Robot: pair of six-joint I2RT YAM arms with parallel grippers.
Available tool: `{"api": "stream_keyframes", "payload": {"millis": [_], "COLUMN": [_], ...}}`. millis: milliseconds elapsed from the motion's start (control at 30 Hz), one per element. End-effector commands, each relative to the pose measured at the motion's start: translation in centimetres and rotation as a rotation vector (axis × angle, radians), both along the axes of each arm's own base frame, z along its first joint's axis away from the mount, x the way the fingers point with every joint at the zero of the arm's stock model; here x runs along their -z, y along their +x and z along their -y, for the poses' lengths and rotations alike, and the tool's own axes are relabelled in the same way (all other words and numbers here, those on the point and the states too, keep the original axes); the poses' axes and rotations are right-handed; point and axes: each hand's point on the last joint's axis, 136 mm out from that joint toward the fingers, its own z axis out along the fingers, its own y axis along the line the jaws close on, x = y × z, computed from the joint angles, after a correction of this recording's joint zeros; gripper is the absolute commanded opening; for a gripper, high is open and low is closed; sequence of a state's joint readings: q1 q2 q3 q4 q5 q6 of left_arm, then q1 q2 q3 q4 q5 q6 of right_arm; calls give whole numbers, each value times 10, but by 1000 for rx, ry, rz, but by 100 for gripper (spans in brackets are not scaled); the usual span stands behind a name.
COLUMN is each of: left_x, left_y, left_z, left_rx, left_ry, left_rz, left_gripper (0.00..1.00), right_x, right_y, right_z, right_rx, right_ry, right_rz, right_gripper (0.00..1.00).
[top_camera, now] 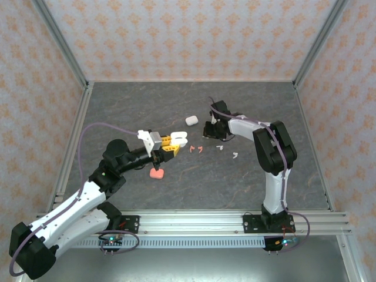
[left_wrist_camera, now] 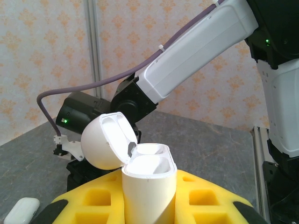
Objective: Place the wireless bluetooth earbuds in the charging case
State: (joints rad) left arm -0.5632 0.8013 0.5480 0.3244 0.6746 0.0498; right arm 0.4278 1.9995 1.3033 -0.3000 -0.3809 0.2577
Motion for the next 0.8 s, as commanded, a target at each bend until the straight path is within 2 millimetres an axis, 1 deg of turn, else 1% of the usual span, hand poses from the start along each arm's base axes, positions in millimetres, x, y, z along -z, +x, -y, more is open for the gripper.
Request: {"api": "stream_keyframes", "payload": {"millis": [0, 100, 200, 400, 433, 533, 567, 667, 767], "left_x": [-5, -2, 0, 0, 0, 2, 4, 5, 7], "left_y": [3, 5, 5, 8, 9, 13, 15, 18, 21], "left_z": [-1, -1, 3, 11, 12, 15, 17, 23, 29], "left_rx": [-22, -28, -14, 20, 22, 27, 29, 48, 70], "left_ry": [-13, -15, -24, -29, -27, -21, -19, -18, -19], "left_rz": [-2, -15, -32, -51, -54, -64, -73, -82, -92], "left_gripper": [0, 0, 0, 0, 0, 0, 0, 0, 0], "right_x": [-24, -51, -80, -144, -156, -186, -199, -229, -250], "right_y": [-1, -7, -21, -65, -74, -94, -102, -124, -139], "right_z": [6, 9, 12, 16, 18, 21, 23, 18, 13], "right_rx": [-18, -39, -76, -160, -170, -181, -186, -229, -265], "right_ry": [-21, -25, -30, -17, -8, 33, 51, 103, 120], "right_rz": [83, 163, 249, 440, 479, 568, 608, 710, 785], "right_gripper": [20, 20, 20, 20, 19, 19, 19, 19, 19]}}
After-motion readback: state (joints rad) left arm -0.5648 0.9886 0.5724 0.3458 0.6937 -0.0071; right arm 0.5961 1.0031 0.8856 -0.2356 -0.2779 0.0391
